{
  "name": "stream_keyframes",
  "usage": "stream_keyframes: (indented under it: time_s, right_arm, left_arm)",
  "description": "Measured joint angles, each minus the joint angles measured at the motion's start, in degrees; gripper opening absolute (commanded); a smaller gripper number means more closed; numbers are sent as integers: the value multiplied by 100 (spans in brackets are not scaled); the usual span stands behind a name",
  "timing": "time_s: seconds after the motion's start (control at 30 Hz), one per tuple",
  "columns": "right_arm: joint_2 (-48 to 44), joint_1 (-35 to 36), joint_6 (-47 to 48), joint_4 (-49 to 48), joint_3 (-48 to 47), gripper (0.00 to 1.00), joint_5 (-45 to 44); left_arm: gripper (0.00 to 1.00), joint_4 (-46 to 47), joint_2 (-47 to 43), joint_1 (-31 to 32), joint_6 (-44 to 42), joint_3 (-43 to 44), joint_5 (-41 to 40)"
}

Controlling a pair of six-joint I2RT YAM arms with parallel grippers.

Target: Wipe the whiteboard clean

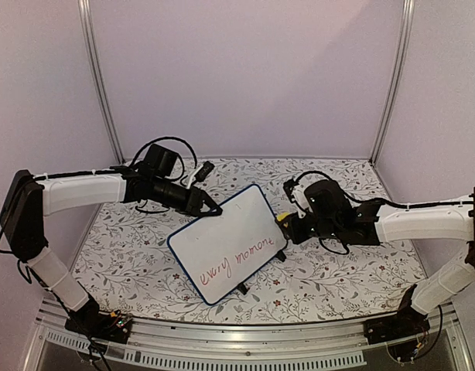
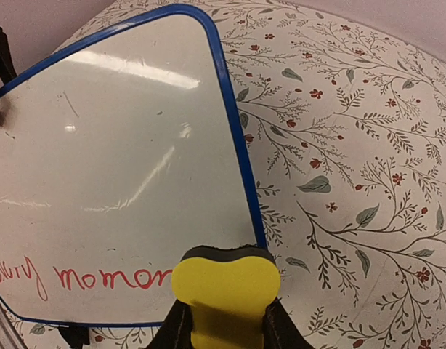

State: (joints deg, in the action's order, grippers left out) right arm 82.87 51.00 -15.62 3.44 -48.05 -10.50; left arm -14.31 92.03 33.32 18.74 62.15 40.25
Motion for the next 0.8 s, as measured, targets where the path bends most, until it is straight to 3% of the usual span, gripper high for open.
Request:
stream_keyframes:
  time_s: [0.17, 0.33, 0.8]
  right_arm:
    - [13, 74, -2, 4, -13, 21, 63]
    - [118, 186, 2, 4, -96, 21, 83]
    - [184, 197, 46, 44, -214, 21, -155]
  left_arm:
    - [48, 28, -28, 0, -13, -20, -20]
    - [51, 72, -107, -24, -7, -55, -46]
    - [25, 76, -151, -24, -20, -72, -35]
